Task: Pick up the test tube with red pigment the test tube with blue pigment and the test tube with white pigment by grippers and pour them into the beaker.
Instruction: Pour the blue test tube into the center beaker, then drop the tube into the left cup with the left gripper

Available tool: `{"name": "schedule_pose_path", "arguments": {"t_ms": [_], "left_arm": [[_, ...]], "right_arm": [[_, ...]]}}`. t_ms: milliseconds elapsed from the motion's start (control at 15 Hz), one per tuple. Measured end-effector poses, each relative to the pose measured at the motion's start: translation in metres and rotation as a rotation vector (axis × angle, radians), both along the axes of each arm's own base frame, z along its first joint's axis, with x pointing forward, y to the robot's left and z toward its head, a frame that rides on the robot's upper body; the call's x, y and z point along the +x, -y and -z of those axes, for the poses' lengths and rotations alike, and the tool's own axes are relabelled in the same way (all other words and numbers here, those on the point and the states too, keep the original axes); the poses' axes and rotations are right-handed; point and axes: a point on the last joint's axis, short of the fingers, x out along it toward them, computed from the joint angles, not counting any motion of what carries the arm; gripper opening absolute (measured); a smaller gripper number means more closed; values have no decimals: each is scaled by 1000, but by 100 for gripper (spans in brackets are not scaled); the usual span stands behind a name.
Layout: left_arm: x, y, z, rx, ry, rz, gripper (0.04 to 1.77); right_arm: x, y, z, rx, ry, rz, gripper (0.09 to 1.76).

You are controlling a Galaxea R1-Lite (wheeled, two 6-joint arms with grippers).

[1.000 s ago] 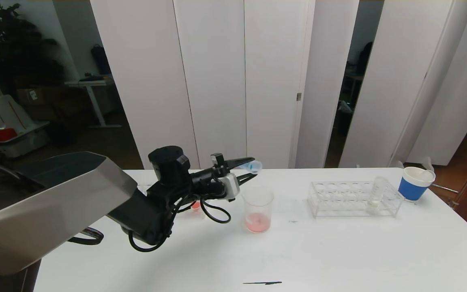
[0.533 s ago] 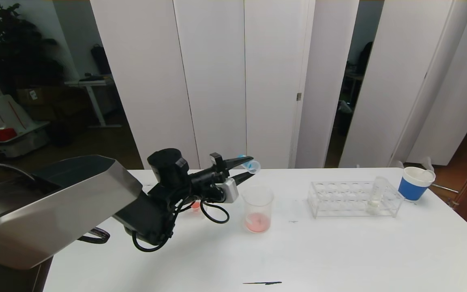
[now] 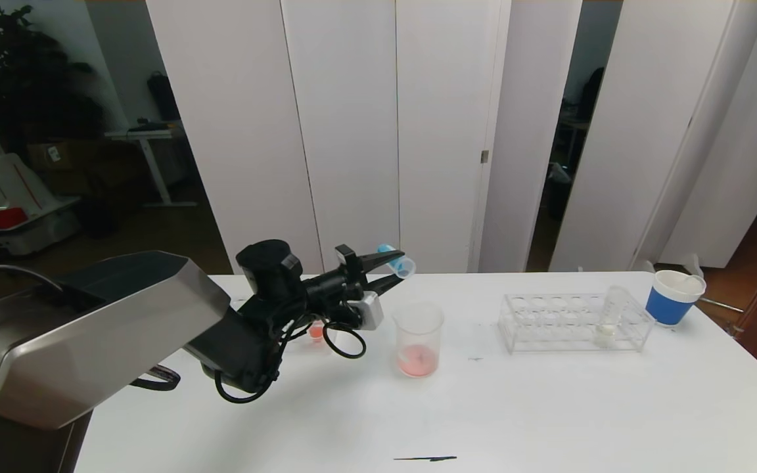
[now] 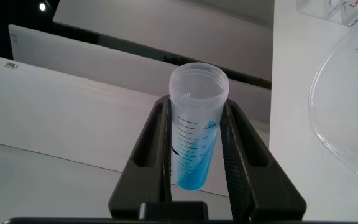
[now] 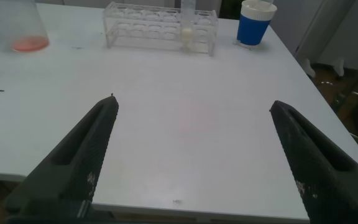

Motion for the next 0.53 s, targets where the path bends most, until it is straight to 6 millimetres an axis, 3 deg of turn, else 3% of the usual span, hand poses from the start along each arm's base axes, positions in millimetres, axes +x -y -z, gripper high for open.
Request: {"name": "schedule_pose_path", "arguments": {"t_ms": [533], "left_arm": [[3, -3, -3, 32, 75, -27, 57]], "right_arm": [[0, 0, 0, 0, 0, 0, 175]]}}
